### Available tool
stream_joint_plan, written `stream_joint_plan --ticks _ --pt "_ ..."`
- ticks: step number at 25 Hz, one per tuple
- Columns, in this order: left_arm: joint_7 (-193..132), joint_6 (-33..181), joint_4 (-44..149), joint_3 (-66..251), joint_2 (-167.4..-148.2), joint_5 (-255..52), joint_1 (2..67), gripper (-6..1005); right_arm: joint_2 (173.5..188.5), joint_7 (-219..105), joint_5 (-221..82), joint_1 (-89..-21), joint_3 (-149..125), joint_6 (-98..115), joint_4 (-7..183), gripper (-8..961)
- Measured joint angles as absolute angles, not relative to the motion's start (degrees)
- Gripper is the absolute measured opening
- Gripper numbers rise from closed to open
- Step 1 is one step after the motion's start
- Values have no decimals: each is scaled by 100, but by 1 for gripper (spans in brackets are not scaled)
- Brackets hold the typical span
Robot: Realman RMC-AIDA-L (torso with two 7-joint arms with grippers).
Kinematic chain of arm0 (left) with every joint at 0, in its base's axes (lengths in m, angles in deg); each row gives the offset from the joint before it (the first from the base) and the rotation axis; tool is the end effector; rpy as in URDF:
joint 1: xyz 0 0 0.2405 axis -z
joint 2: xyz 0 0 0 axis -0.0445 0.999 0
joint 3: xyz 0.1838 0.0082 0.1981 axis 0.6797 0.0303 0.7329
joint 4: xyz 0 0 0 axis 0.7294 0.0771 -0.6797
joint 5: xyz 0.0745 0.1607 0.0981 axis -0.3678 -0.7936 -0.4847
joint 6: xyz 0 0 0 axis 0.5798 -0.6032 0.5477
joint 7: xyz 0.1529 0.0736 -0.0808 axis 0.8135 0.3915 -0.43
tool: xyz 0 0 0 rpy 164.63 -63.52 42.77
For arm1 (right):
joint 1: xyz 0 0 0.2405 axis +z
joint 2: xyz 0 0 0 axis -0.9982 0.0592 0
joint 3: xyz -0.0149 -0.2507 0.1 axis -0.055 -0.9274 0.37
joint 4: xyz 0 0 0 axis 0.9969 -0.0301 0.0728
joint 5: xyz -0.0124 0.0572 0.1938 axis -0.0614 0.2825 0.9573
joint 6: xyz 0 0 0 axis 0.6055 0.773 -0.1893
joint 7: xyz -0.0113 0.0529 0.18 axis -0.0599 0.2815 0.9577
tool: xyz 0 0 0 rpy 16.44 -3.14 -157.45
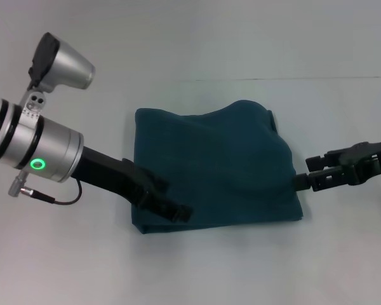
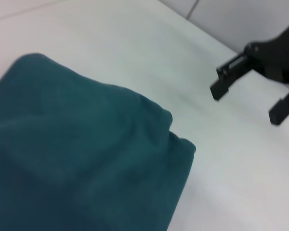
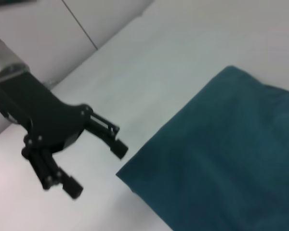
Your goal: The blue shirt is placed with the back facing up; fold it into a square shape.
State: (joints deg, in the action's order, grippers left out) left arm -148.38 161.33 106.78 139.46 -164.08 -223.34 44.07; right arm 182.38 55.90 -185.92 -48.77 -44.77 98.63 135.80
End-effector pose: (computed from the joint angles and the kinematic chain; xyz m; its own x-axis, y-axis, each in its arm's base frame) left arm -0.1886 0.3641 -0.0578 0.8126 0.5773 0.0803 0.5804 -0.8141 -0.0214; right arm 0.2364 0.3696 0.0059 0.7081 -0.6662 -0.2340 -0.6924 -0.7201 -0.0450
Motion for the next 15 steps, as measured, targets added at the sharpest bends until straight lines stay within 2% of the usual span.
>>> stream_joint_plan --ticks 15 --pt "-14915 15968 10734 13994 -16387 -22338 4416 946 18128 5537 -18285 -4931 -4316 9983 13562 917"
